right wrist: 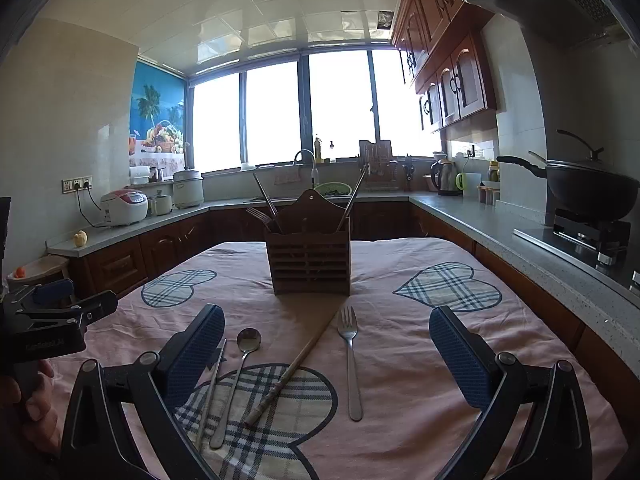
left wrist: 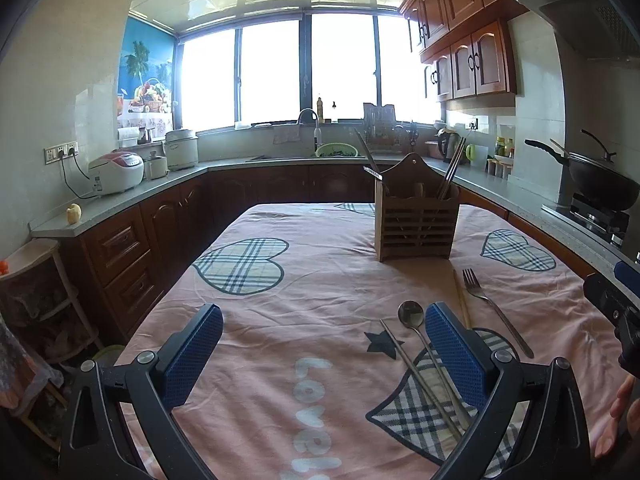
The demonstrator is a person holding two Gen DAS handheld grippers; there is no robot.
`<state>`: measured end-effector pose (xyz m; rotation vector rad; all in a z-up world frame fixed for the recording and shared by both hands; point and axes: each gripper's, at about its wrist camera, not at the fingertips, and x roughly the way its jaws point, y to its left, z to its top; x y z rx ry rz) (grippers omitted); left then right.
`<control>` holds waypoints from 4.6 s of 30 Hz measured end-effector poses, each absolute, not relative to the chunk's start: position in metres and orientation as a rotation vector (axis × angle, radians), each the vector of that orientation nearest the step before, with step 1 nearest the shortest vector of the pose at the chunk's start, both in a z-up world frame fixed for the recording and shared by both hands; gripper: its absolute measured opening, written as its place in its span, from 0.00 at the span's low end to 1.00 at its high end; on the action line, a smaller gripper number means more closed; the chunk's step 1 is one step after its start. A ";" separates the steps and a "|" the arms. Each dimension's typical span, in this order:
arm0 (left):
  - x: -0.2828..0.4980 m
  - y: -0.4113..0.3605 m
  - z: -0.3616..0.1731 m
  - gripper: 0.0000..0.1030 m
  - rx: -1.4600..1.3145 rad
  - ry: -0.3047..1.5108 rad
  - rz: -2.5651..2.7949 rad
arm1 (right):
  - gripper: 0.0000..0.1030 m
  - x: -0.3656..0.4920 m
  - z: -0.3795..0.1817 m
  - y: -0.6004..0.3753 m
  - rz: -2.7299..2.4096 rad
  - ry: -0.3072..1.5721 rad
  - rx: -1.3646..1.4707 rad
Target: Organize utensils
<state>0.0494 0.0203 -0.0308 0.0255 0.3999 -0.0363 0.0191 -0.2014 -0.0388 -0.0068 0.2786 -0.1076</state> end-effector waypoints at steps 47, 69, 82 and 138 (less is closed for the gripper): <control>0.033 0.023 -0.035 0.99 0.035 0.354 -0.009 | 1.00 0.017 -0.041 -0.186 -0.073 0.276 -0.014; 0.033 0.019 -0.035 0.99 0.037 0.359 -0.013 | 1.00 0.017 -0.037 -0.185 -0.057 0.272 -0.018; 0.033 0.015 -0.034 0.99 0.044 0.352 -0.010 | 1.00 0.017 -0.033 -0.183 -0.045 0.267 -0.017; 0.048 0.001 -0.025 0.99 0.046 0.385 -0.047 | 1.00 0.037 -0.033 -0.196 -0.026 0.306 0.017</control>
